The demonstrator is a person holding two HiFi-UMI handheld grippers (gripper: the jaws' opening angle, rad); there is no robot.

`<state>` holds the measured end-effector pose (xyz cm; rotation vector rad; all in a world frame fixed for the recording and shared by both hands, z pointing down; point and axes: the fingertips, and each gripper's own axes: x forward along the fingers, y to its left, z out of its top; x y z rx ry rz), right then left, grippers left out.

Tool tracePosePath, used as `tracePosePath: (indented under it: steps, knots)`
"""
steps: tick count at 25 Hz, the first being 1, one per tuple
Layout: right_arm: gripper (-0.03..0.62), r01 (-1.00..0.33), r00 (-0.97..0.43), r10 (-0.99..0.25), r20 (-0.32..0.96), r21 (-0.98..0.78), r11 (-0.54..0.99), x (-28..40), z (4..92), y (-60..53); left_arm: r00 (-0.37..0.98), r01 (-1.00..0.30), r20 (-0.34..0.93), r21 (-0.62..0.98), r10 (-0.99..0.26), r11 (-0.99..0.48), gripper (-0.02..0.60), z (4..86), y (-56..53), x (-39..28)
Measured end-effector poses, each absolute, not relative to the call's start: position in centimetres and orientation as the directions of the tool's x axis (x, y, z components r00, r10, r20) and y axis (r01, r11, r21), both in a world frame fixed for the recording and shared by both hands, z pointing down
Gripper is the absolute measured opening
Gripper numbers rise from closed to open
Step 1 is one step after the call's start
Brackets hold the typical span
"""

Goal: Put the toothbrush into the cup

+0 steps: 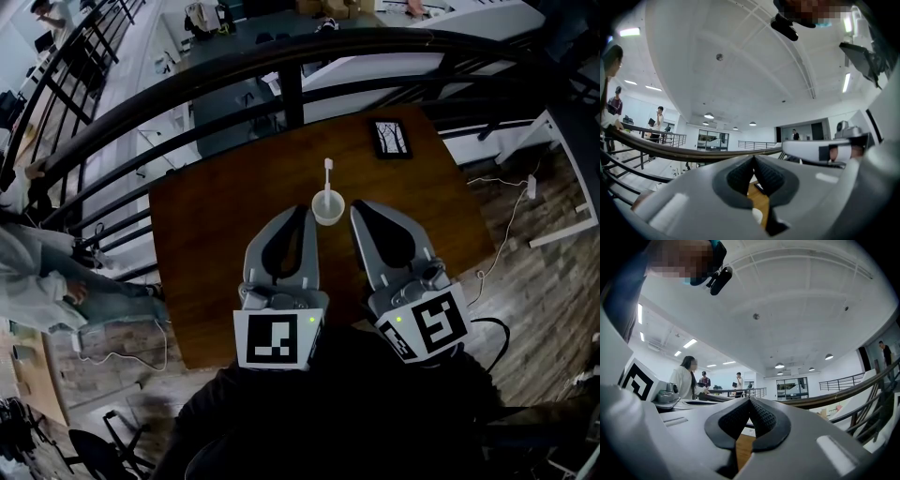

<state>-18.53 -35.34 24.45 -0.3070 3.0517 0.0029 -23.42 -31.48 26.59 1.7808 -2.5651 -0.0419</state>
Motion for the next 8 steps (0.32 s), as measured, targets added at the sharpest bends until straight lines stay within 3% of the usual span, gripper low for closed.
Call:
tracePosePath:
  steps: [8]
  knots:
    - [0.000,-0.191,-0.979,-0.191,-0.075,-0.009,0.982,-19.17,24.68,-35.45,-0.356,-0.934,-0.006,0.036,-0.934,0.356,0.008,26.76,-31.59,-23.97]
